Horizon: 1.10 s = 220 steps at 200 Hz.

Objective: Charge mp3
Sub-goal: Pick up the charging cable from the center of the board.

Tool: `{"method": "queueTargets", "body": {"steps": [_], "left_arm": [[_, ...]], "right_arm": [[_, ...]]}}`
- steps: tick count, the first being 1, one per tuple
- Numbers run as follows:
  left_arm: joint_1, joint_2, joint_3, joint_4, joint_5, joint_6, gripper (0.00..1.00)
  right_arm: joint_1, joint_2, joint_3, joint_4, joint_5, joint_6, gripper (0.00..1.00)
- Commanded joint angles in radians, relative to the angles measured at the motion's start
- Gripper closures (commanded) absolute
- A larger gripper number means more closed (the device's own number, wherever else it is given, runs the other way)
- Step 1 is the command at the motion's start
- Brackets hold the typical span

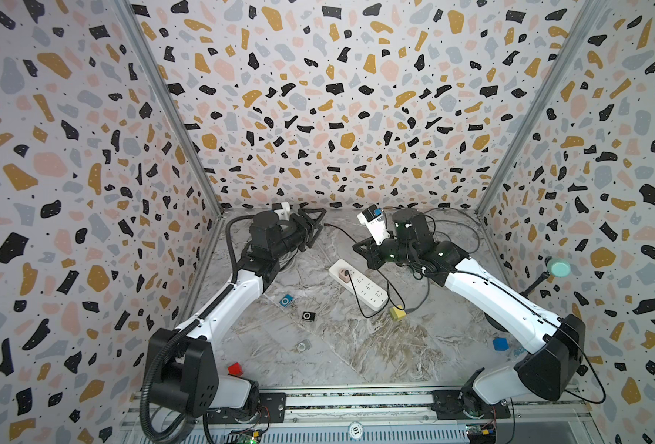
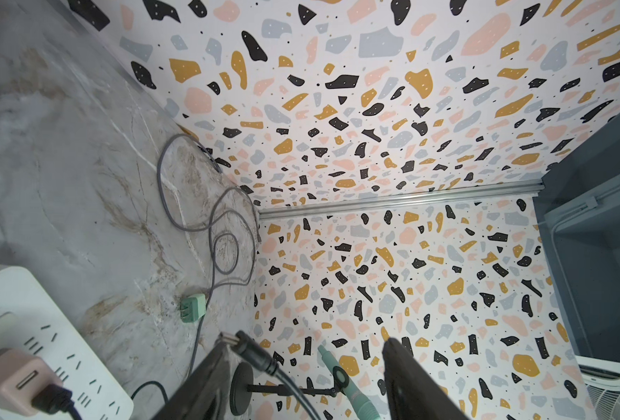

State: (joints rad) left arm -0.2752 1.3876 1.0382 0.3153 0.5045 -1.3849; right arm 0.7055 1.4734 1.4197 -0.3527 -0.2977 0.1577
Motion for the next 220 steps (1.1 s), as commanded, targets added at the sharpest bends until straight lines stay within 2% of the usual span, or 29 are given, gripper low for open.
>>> {"method": "queueTargets", "body": {"steps": [1, 59, 85, 147, 166, 220], "left_arm": [[0.000, -0.008, -0.006, 0.048, 0.045, -0.042, 0.33], [0.002, 0.007, -0.014, -0.095, 0.024, 0.018, 0.37], [0.003, 0.016, -0.006, -0.176, -0.006, 0.063, 0.34], [0.003, 0.041, 0.003, -0.037, -0.046, -0.027, 0.33], [0.002, 0.049, 0.009, 0.005, -0.042, -0.055, 0.37], [0.003, 0.059, -0.002, 0.034, -0.023, -0.080, 0.60]], "right_arm": [[0.006, -0.009, -0.001, -0.002, 0.003, -0.014, 1.00], [0.017, -0.004, -0.001, 0.003, -0.002, -0.011, 1.00], [0.019, -0.005, 0.000, 0.004, -0.006, -0.011, 1.00], [0.029, -0.006, -0.014, 0.014, -0.024, -0.010, 1.00], [0.029, -0.006, -0.021, 0.016, -0.029, -0.009, 1.00], [0.031, -0.012, -0.036, 0.030, -0.034, -0.008, 1.00]]}}
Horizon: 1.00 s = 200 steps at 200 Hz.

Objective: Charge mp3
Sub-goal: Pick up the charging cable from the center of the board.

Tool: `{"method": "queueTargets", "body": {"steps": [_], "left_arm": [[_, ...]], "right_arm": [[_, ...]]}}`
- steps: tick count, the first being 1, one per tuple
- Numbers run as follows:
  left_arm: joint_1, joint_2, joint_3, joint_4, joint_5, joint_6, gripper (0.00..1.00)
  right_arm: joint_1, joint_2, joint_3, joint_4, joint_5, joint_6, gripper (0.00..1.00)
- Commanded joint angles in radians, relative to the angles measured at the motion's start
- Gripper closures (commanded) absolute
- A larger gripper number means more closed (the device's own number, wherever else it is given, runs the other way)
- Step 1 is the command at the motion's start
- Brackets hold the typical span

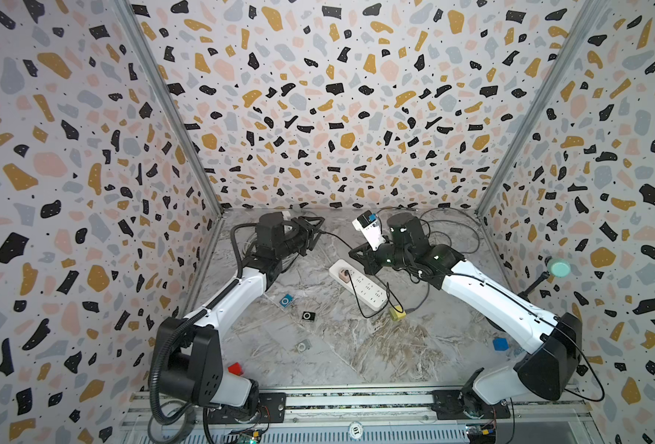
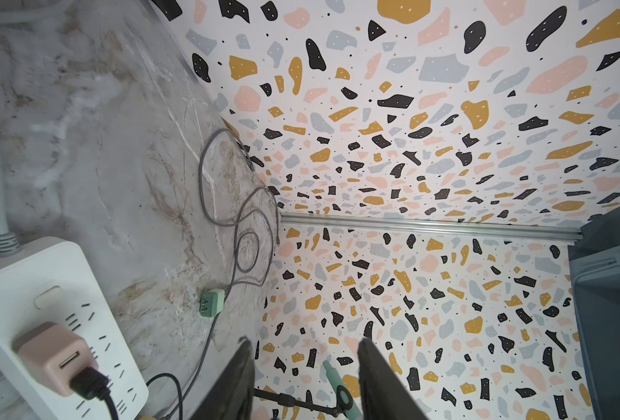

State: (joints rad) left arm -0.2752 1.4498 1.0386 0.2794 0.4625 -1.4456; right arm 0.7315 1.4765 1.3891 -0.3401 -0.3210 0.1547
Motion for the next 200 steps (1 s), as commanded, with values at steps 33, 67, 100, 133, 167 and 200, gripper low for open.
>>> {"method": "queueTargets", "body": {"steps": [33, 67, 100, 133, 167, 200], "left_arm": [[0.003, -0.004, -0.011, 0.073, 0.021, -0.014, 0.82], [0.002, 0.000, -0.011, 0.071, 0.018, -0.006, 1.00], [0.002, 0.002, -0.006, 0.065, 0.013, 0.011, 1.00], [0.003, -0.014, -0.039, 0.163, -0.008, 0.007, 1.00], [-0.003, -0.038, -0.087, 0.336, -0.023, 0.007, 1.00], [-0.020, -0.045, -0.111, 0.422, -0.027, -0.004, 1.00]], "right_arm": [[0.005, -0.020, -0.021, 0.024, -0.015, -0.005, 1.00], [0.005, -0.033, -0.047, 0.032, -0.019, -0.009, 1.00], [0.004, -0.049, -0.079, 0.045, -0.012, -0.014, 1.00], [0.003, -0.053, -0.094, 0.077, -0.034, 0.012, 0.90], [0.005, -0.054, -0.073, 0.224, -0.073, 0.142, 0.41], [0.000, 0.028, 0.043, 0.239, -0.064, 0.180, 0.39]]}}
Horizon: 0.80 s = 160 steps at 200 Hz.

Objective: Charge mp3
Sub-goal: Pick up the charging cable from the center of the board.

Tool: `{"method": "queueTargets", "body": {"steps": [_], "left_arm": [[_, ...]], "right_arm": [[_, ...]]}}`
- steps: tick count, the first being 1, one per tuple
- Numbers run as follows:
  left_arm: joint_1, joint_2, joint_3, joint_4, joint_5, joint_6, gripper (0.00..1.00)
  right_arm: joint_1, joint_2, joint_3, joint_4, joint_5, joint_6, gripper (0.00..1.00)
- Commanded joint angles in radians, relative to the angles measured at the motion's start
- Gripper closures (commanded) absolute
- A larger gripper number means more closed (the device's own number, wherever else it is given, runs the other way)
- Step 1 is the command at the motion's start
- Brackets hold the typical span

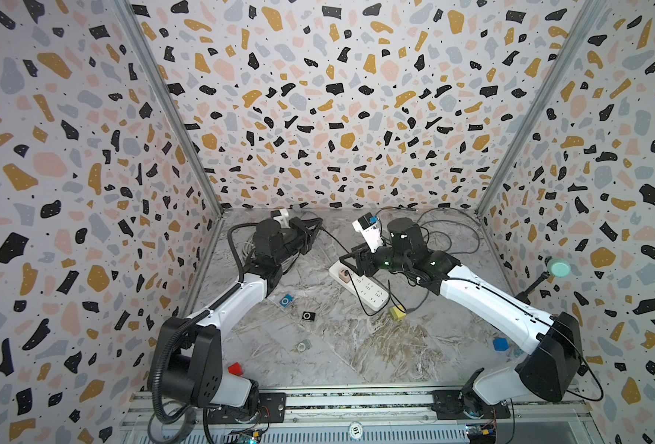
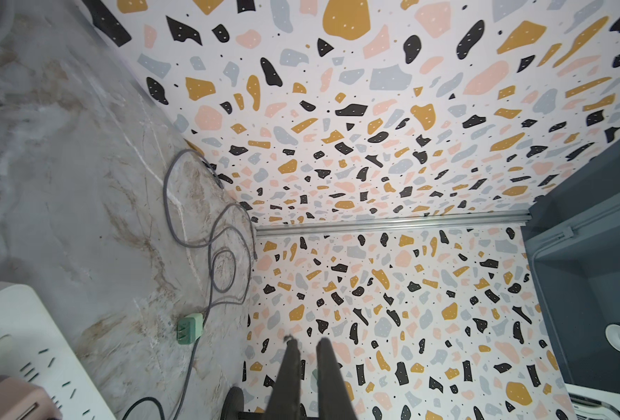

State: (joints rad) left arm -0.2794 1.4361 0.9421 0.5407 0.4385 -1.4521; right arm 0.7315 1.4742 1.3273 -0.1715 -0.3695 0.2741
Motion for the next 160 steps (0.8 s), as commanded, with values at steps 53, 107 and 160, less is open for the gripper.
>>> {"method": "queueTargets", "body": {"steps": [53, 107, 160], "left_arm": [[-0.036, -0.055, -0.044, 0.196, -0.023, -0.016, 1.00], [-0.061, -0.060, -0.052, 0.212, -0.039, -0.037, 1.00], [-0.077, -0.065, -0.068, 0.212, -0.046, -0.040, 1.00]], "right_arm": [[0.000, 0.130, 0.196, 0.097, -0.036, 0.065, 0.48], [-0.007, 0.175, 0.228, 0.112, -0.023, 0.062, 0.60], [-0.014, 0.187, 0.249, 0.115, -0.022, 0.057, 0.68]]}}
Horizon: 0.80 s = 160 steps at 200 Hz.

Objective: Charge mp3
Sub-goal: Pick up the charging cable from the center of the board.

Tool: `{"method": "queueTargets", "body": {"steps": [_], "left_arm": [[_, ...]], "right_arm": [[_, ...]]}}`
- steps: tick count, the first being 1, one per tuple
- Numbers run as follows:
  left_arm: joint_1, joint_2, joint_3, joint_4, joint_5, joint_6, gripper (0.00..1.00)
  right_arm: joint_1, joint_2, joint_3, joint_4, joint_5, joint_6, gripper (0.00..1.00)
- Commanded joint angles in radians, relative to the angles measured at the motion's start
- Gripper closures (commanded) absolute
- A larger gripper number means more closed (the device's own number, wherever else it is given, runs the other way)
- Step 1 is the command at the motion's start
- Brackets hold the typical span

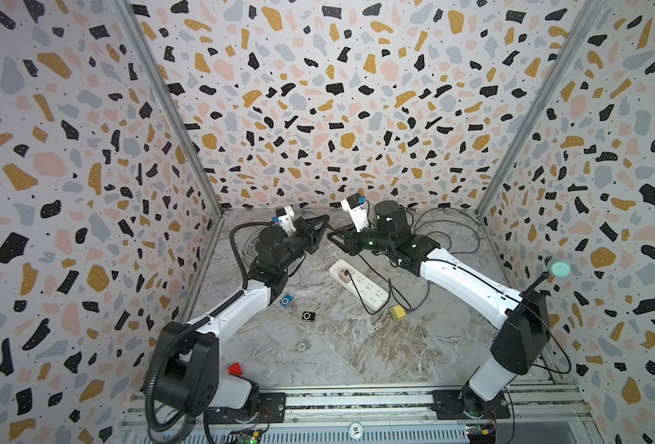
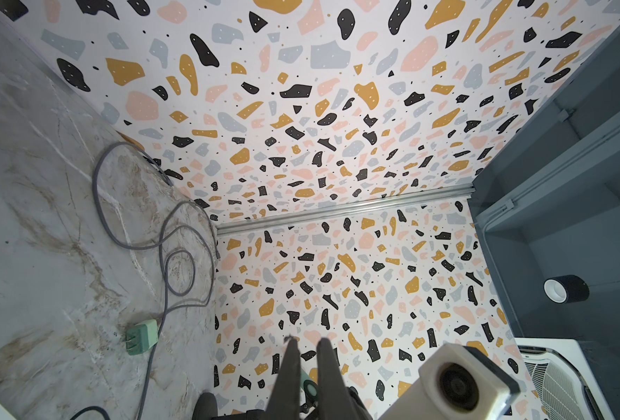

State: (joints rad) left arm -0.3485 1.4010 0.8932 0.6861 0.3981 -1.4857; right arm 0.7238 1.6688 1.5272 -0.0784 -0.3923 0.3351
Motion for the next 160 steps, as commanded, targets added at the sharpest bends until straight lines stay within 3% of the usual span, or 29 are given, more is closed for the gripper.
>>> {"method": "queueTargets", "body": {"steps": [1, 62, 160], "left_arm": [[-0.008, -0.030, -0.019, 0.067, -0.005, -0.006, 1.00], [-0.017, -0.032, -0.027, 0.084, -0.012, -0.022, 1.00], [-0.021, -0.031, -0.029, 0.089, -0.007, -0.022, 1.00]], "right_arm": [[-0.006, -0.008, 0.049, 0.022, -0.001, -0.004, 0.68], [-0.009, 0.015, 0.079, -0.009, -0.023, -0.025, 0.78], [-0.011, 0.036, 0.101, -0.037, -0.015, -0.043, 0.80]]}}
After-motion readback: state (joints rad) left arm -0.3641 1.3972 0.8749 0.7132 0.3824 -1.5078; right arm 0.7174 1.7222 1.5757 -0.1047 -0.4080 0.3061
